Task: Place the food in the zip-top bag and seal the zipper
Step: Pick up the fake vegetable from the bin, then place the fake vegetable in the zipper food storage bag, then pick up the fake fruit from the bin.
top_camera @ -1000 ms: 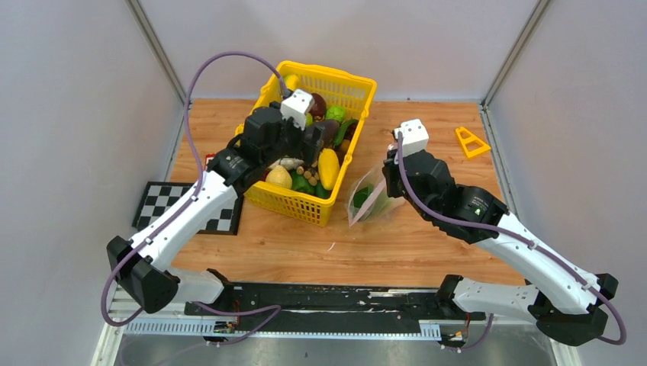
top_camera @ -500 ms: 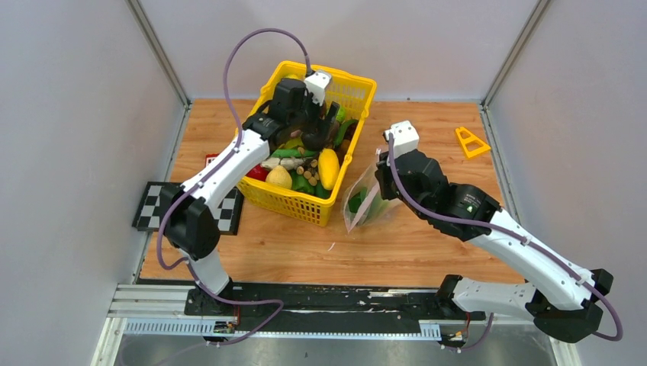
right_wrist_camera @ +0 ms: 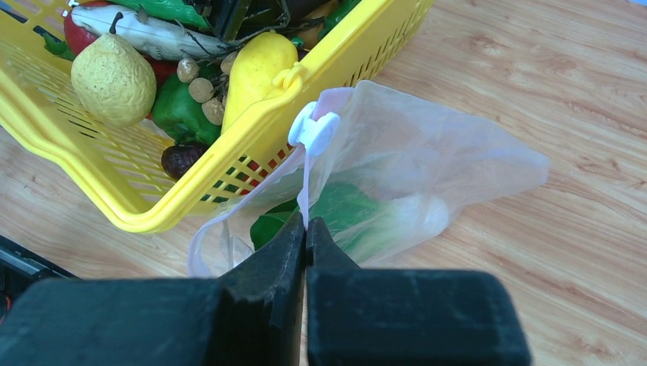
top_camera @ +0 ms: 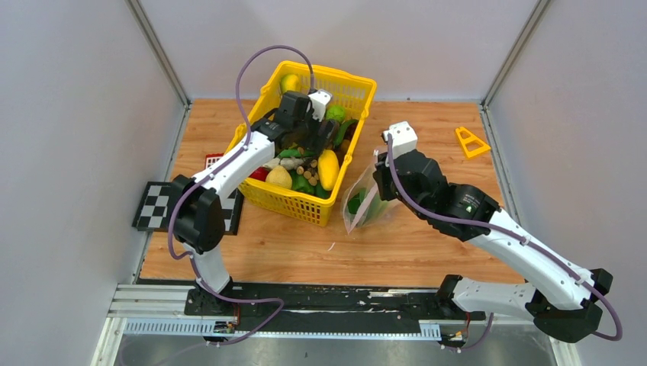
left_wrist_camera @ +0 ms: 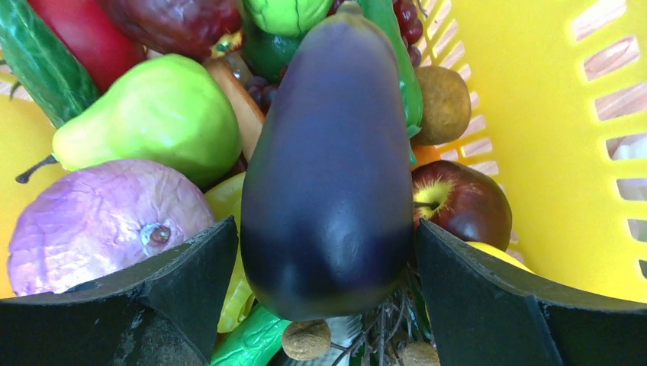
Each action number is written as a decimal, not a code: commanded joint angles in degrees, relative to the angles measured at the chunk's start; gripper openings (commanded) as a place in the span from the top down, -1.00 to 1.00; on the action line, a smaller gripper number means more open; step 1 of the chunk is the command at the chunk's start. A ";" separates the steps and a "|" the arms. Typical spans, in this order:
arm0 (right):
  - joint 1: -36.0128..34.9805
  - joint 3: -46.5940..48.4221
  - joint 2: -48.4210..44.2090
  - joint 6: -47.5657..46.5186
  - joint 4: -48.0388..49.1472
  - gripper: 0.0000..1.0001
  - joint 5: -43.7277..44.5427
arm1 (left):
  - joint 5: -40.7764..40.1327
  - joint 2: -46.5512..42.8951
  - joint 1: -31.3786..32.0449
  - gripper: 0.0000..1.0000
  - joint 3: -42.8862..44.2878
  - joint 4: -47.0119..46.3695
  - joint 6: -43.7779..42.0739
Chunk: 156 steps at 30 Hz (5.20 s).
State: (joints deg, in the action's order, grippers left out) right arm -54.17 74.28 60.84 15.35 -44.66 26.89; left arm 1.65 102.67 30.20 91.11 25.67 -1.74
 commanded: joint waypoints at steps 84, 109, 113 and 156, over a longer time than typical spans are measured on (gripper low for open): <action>9.39 -1.31 -7.20 -9.45 7.60 1.00 -24.66 | 5.02 -18.53 28.95 0.38 6.67 19.59 -1.40; 9.38 -5.49 -10.44 -10.06 12.00 1.00 -27.67 | 10.50 -17.79 28.94 -0.09 5.00 12.55 1.17; 9.36 -7.69 -12.06 -8.22 14.34 1.00 -25.26 | 9.52 -20.83 28.95 -0.52 -0.08 6.53 3.85; 9.43 -14.34 -14.55 -4.47 16.90 1.00 -20.07 | -21.06 -39.92 11.73 -1.00 -21.40 -2.76 14.12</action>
State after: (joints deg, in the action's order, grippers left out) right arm -44.82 58.92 45.93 10.46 -28.91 6.17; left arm -18.98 62.72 44.77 71.00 22.61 8.14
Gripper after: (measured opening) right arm 0.015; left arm 0.999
